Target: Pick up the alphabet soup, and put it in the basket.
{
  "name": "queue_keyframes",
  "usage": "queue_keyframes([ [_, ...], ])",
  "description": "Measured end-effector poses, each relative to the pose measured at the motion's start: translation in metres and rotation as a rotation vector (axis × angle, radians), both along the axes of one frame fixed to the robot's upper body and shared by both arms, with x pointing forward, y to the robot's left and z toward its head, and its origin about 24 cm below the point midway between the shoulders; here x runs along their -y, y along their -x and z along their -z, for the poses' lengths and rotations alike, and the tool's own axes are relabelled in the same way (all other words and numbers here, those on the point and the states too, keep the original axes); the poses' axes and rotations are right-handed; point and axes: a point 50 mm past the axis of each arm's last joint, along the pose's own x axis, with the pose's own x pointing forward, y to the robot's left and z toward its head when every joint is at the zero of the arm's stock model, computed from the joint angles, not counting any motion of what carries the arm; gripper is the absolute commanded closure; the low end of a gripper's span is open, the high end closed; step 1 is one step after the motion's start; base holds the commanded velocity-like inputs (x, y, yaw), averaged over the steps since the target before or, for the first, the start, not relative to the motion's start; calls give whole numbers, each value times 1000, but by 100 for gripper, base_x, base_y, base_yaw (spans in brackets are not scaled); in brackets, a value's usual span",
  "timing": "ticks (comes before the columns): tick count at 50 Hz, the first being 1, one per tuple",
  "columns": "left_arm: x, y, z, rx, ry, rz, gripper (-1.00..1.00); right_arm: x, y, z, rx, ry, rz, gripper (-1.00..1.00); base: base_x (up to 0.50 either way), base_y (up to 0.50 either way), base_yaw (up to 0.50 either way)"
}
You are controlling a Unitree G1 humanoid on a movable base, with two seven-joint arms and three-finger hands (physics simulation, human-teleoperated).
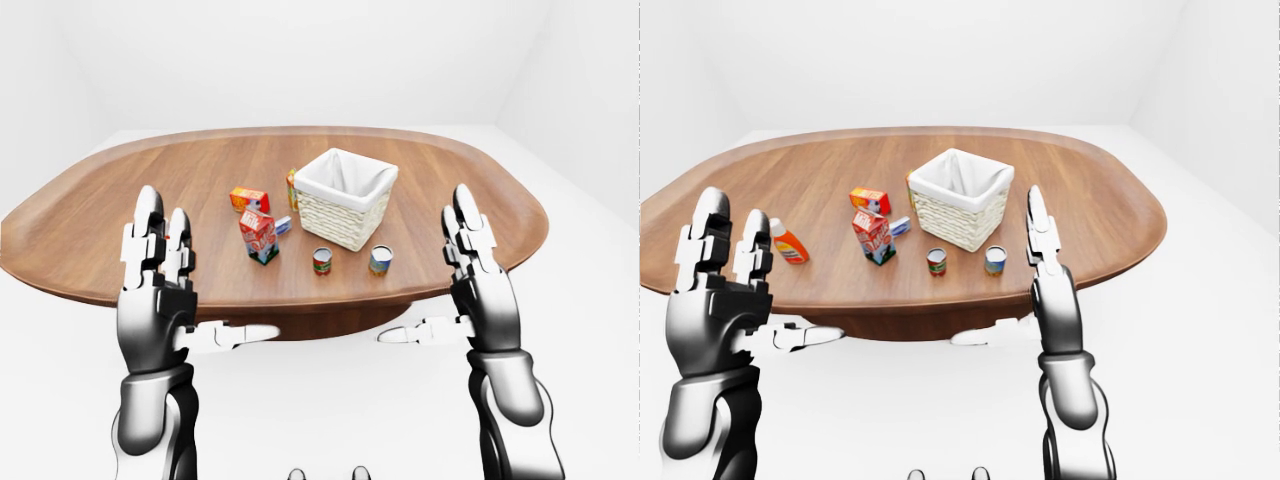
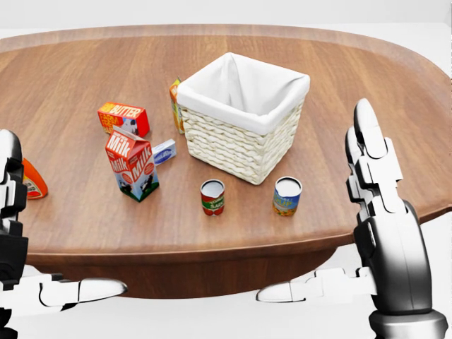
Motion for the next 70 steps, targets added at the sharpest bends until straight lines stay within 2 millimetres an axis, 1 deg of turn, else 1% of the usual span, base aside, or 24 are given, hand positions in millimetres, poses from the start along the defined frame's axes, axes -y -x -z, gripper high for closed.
queue_keyframes([
  [18, 2, 3, 0, -1, -2, 9, -100, -1, 1, 1, -3, 4, -4, -100, 0, -50, 0],
  [37, 3, 5, -3, 12, 1, 15, -100, -2, -1, 4, -21, 21, -4, -100, 2, -1, 0],
  [70, 4, 6, -4, 17, -1, 15, -100, -3, -2, 7, -34, 36, -10, -100, 34, 0, 0],
])
